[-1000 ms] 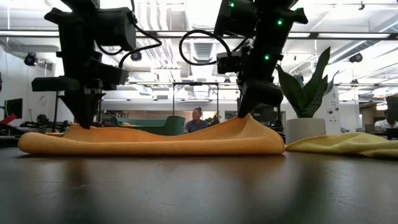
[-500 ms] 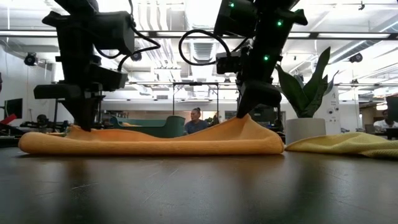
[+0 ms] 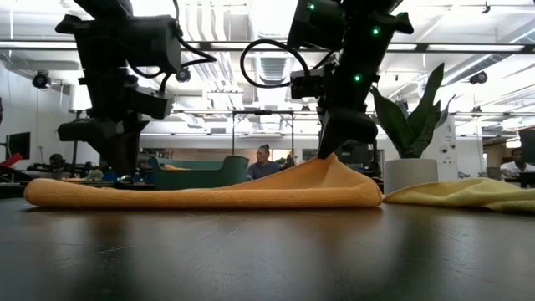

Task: Fold microfiber towels
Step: Fold the orange microfiber cloth

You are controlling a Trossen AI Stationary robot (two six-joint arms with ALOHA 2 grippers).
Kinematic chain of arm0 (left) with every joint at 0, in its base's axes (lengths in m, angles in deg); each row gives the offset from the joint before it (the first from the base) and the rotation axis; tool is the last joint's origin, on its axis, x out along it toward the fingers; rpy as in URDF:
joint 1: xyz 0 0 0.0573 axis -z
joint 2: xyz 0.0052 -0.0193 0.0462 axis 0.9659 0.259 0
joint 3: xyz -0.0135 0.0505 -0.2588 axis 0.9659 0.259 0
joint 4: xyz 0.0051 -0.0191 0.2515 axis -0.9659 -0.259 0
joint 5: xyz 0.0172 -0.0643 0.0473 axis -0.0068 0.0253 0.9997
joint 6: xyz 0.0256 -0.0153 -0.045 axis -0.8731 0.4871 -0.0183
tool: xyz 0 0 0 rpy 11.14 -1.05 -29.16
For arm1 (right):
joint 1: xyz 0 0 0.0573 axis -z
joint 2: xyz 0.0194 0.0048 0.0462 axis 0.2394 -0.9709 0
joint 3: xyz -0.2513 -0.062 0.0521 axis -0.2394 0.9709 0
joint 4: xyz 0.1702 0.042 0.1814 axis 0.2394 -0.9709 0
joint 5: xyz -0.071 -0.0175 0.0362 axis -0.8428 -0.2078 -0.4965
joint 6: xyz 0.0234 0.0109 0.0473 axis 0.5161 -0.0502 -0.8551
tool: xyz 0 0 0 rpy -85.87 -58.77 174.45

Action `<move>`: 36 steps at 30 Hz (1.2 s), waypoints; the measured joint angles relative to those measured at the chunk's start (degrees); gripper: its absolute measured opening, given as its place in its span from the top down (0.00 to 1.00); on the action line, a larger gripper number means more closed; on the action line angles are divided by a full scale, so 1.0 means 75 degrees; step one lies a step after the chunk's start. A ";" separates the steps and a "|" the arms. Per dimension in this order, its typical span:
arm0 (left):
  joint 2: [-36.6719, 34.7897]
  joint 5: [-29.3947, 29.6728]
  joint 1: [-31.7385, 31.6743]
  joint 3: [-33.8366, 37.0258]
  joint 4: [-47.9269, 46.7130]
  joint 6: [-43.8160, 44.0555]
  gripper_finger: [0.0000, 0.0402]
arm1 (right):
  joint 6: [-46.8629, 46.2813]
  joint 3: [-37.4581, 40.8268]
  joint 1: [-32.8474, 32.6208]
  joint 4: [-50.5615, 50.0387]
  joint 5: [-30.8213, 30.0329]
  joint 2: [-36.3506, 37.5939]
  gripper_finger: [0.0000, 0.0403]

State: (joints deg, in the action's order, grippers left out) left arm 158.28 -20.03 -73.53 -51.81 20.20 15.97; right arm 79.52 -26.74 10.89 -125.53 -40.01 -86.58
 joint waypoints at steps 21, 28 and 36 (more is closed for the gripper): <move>-0.0017 -0.1439 0.0799 -0.0527 0.0008 0.0961 0.62 | -0.0354 -0.0016 -0.0005 -0.0096 -0.0589 0.0003 0.78; -0.0017 -0.1777 0.1572 -0.0524 0.0290 0.2041 0.62 | -0.0889 -0.0009 -0.0559 0.0307 -0.0531 0.0017 0.84; -0.0017 -0.1784 0.2273 -0.0296 0.2368 0.2255 0.62 | -0.0289 0.0624 -0.1206 0.3723 0.0621 0.0026 0.90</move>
State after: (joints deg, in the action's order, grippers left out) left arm 158.15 -33.42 -56.48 -54.03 37.96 32.88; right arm 77.35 -22.06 1.84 -97.61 -35.35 -86.38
